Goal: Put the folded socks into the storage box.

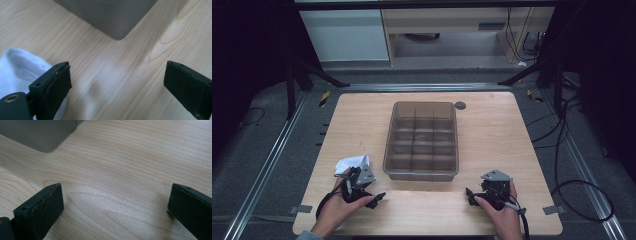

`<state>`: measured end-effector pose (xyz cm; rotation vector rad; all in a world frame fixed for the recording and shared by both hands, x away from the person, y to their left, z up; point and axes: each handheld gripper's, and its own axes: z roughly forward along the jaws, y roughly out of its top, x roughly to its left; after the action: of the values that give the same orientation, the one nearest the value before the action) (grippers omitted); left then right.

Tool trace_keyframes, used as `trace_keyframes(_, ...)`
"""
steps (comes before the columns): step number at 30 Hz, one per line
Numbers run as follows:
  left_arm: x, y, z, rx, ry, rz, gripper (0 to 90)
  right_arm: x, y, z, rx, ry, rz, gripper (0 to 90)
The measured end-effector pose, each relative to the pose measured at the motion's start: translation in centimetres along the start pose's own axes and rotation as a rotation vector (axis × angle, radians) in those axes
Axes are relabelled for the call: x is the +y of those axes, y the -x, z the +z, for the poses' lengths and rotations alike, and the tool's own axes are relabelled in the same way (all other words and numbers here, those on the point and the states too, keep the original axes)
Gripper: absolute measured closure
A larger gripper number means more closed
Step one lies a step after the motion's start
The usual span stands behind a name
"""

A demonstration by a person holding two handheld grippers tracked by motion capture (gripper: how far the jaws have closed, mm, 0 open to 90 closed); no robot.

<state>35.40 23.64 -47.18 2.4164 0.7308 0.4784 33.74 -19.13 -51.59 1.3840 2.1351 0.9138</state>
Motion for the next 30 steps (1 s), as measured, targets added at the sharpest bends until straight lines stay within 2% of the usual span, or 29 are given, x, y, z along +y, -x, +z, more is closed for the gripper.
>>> trace_keyframes(4, 0.6, -1.6, -0.8, 0.001, -0.036, 0.031, 6.5, 0.0, 0.0, 0.0, 0.0, 0.0, 0.0, 0.4)
trace_keyframes(5, 0.6, -1.6, -0.8, 0.001, -0.036, 0.031, 6.2, 0.0, 0.0, 0.0, 0.0, 0.0, 0.0, 0.4)
trace_keyframes(8, 0.9, -3.3, -1.4, -0.009, -0.07, 0.044, 6.3, 0.0, 0.0, 0.0, 0.0, 0.0, 0.0, 0.4)
trace_keyframes(11, 0.9, -3.9, -1.7, 0.0, -0.073, 0.056, 6.6, 0.0, 0.0, 0.0, 0.0, 0.0, 0.0, 0.4)
trace_keyframes(13, 1.0, -4.9, -2.2, 0.005, -0.075, 0.061, 6.5, 0.0, 0.0, 0.0, 0.0, 0.0, -0.001, 0.4)
trace_keyframes(17, 1.0, -5.8, -2.6, 0.014, -0.093, 0.067, 6.1, 0.0, 0.0, 0.0, 0.0, 0.0, 0.0, 0.4)
trace_keyframes(18, 1.0, -6.3, -2.8, 0.023, -0.099, 0.072, 6.0, 0.0, 0.0, 0.0, 0.0, 0.0, 0.0, 0.4)
trace_keyframes(20, 0.9, -6.8, -3.0, 0.027, -0.111, 0.074, 5.9, 0.0, 0.0, 0.0, 0.0, 0.0, 0.0, 0.4)
trace_keyframes(23, 1.0, -7.5, -3.4, 0.045, -0.139, 0.097, 5.0, 0.0, 0.0, 0.0, 0.0, 0.0, 0.0, 0.4)
trace_keyframes(25, 1.0, -7.8, -3.6, 0.041, -0.144, 0.101, 4.5, 0.0, 0.0, 0.0, 0.0, 0.0, -0.001, 0.4)
trace_keyframes(30, 1.2, -8.1, -3.8, 0.046, -0.159, 0.144, 4.1, 0.0, 0.0, 0.0, 0.0, 0.0, 0.0, 0.4)
